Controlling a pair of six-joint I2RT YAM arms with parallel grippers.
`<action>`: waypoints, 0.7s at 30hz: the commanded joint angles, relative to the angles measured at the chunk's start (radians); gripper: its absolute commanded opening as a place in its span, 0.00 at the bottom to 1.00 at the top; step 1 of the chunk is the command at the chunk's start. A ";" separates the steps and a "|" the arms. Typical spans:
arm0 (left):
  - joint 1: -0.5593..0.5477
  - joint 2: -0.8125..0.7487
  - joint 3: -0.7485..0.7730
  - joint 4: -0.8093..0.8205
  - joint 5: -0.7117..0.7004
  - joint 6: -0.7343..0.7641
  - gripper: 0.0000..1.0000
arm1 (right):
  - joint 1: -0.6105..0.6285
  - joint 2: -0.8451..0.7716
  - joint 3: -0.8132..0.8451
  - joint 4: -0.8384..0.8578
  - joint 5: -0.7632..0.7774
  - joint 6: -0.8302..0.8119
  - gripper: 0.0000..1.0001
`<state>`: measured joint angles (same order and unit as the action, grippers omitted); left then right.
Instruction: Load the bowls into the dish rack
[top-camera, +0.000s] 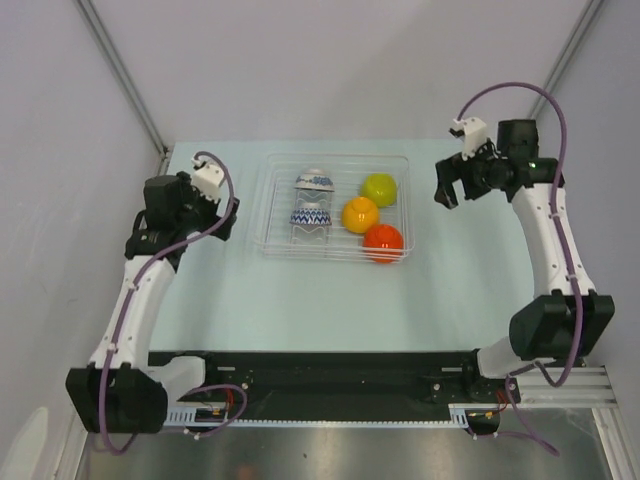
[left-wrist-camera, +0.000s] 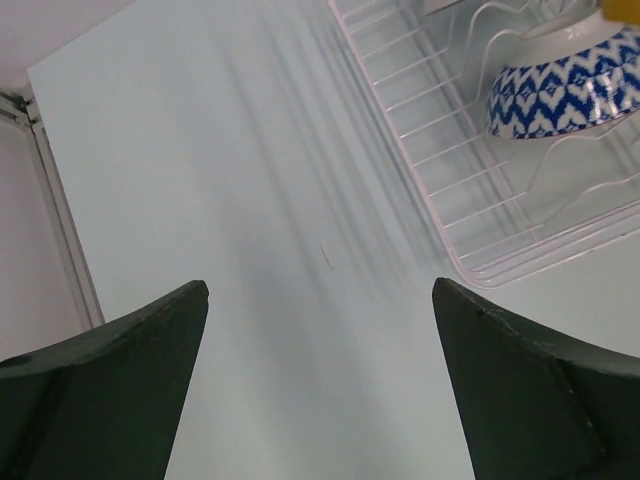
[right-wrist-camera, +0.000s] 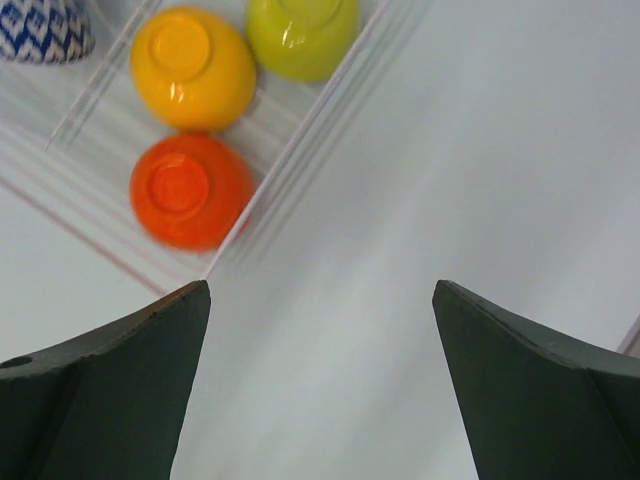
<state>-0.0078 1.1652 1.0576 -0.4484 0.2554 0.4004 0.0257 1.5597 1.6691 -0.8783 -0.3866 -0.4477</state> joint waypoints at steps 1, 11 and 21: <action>0.037 -0.188 -0.080 0.004 0.065 -0.051 1.00 | -0.090 -0.228 -0.164 -0.054 -0.127 -0.011 1.00; 0.117 -0.438 -0.251 -0.044 0.114 -0.047 1.00 | -0.171 -0.564 -0.523 -0.024 -0.190 0.004 1.00; 0.144 -0.555 -0.367 -0.030 0.179 -0.064 1.00 | -0.171 -0.675 -0.600 0.008 -0.201 0.046 1.00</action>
<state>0.1226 0.6247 0.7116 -0.5037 0.3931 0.3653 -0.1417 0.9211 1.0817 -0.9253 -0.5583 -0.4366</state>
